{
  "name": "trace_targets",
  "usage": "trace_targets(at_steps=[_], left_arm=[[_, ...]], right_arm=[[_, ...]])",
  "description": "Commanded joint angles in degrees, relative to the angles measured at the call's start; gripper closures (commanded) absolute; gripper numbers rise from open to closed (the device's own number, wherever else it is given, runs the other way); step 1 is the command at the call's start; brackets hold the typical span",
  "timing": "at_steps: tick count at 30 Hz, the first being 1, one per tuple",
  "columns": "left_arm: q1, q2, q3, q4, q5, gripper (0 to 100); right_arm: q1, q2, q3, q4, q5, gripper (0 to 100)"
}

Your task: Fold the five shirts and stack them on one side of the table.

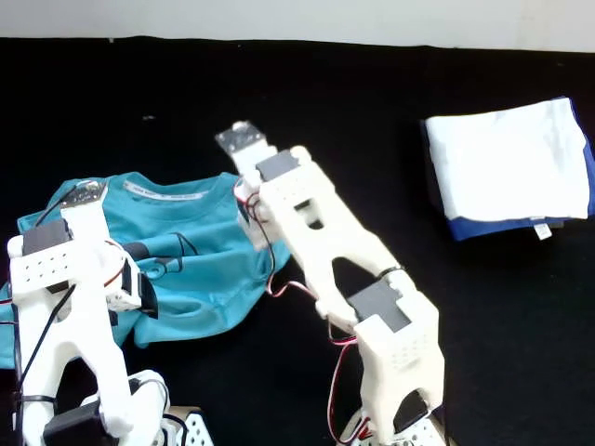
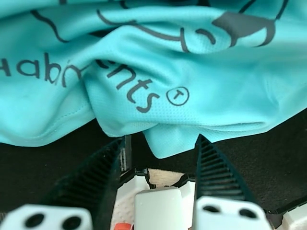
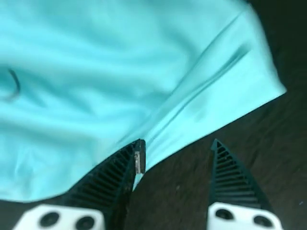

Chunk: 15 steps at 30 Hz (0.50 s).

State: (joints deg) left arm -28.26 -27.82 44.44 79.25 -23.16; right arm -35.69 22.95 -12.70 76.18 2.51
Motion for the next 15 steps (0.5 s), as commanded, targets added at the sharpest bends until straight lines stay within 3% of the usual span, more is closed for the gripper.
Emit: trace_targets(at_steps=[1,5,9,15], left_arm=[[0.2,-0.2,-0.3,0.0,-0.4,79],[0.1,-0.2,-0.3,0.0,-0.4,79],[0.3,-0.2,-0.3,-0.3,-0.4,79],[0.4,-0.3,-0.7,-0.4,-0.4,79]], right_arm=[[3.2,-0.1,-7.3,-2.3,-4.2,78.3],[5.1,0.0,-10.7,-6.5,-11.3,78.3],[4.2,2.9,-8.7,-10.5,-11.9,78.3],[5.2,11.1,-8.6,-7.4,-11.8,78.3]])
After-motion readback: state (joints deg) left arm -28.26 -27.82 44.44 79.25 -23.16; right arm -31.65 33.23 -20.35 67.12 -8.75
